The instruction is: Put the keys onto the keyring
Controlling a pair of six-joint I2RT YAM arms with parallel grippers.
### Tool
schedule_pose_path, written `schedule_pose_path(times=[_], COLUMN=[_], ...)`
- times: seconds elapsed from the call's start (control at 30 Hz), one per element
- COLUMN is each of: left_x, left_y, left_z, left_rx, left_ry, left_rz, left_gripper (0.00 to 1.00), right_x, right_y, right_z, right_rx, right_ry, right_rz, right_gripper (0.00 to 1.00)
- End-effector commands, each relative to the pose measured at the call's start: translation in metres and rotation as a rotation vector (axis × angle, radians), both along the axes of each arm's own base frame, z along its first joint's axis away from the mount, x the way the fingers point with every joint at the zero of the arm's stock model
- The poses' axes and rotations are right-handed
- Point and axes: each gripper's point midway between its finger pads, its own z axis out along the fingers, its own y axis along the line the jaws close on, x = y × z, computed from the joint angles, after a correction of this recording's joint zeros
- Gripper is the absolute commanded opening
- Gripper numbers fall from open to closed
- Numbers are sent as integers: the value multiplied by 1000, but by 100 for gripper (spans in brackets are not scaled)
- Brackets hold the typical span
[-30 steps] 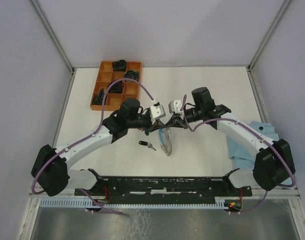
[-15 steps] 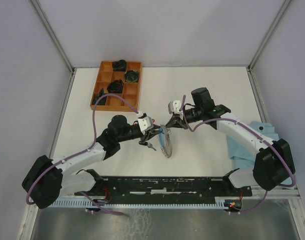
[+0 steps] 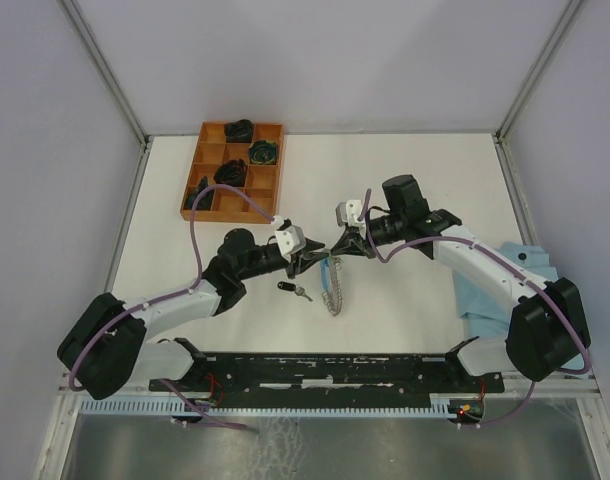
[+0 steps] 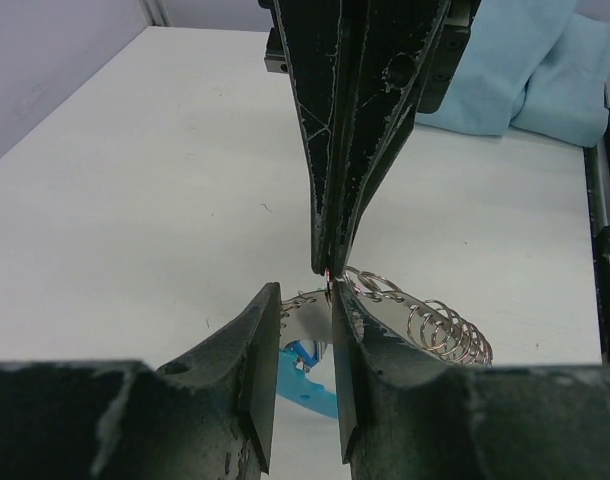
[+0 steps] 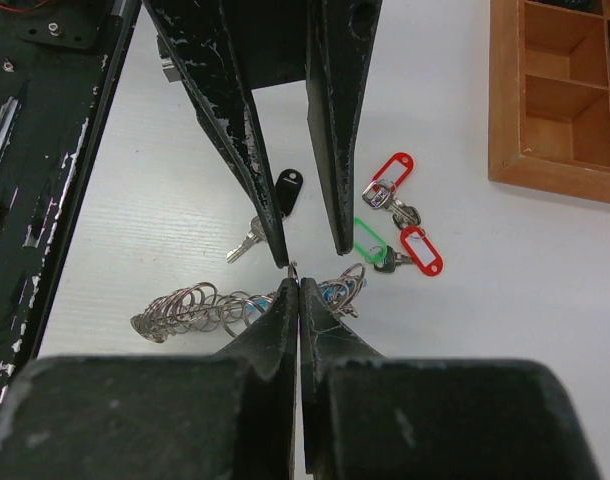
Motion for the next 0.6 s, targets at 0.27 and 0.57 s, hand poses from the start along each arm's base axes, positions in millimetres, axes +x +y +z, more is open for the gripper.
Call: schedule_pose_path(times=[0.27,0.57], left_x=[-2,-1], left_y=[-7,-8], left_z=[9,4], left_rx=[-56,-50], left_ry=[-4,17], left_rz=[-48,-48], left_gripper=[26,19], right_x=[-1,-2], right_y=[4,5], right_z=[25,30], right_rx=[65,81], right_ry=[-67,-70], right_rz=[20,23], right_gripper=[1,1])
